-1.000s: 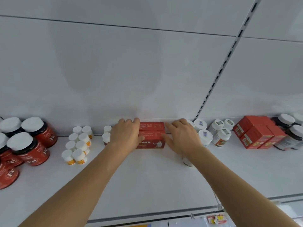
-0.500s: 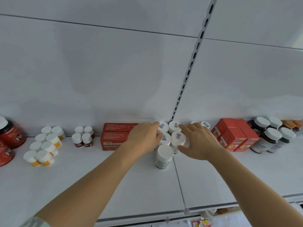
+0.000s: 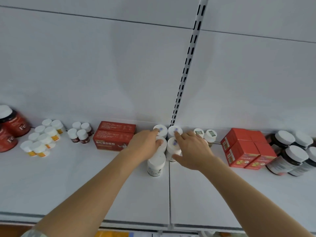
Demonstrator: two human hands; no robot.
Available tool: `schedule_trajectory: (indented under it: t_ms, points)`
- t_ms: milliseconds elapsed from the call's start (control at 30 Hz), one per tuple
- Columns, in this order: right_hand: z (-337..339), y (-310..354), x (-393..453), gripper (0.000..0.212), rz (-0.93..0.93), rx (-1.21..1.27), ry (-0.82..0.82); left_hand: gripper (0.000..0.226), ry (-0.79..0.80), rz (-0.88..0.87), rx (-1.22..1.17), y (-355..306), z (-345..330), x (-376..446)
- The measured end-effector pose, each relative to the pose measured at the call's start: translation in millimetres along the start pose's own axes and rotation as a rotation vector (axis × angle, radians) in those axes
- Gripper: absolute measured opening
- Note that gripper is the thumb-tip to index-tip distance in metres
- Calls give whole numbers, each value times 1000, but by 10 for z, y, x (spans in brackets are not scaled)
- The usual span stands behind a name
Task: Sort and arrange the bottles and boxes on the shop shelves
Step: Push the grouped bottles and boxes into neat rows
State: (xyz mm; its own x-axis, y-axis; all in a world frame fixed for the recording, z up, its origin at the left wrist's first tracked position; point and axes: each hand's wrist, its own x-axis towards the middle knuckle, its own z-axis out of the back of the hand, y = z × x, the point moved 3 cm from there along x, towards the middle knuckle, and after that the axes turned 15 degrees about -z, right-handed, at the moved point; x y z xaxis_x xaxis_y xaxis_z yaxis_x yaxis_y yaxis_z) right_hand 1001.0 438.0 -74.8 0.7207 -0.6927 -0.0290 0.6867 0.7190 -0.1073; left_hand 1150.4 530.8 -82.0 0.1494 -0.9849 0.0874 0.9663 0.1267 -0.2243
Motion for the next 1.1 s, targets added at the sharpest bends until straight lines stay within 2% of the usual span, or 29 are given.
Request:
schedule_trajectory:
  t_ms: [300,467,700,767,900,1100]
  points:
    - [-38,8,-49,85,-19,33,-36,50,15,21,-36,-14,59,-24]
    - [-3,-43,-123,83,-20,35,-98,57,-152,-72,30,-183,314,-306]
    - [-6,2,-246,56,-56,69,-228,79,50,-128,69,-254,202,-676]
    - [-22,28,-279,50,-63,69,-256,74,43,-135,77,-276,120,-711]
    - [-77,42,-307,45,-87,60,-269,41,-26,-143,47,-282,60,-740]
    - [-137,33,-285,32,-115,106,-317,39,-103,-141,-50,-298,-9,-801]
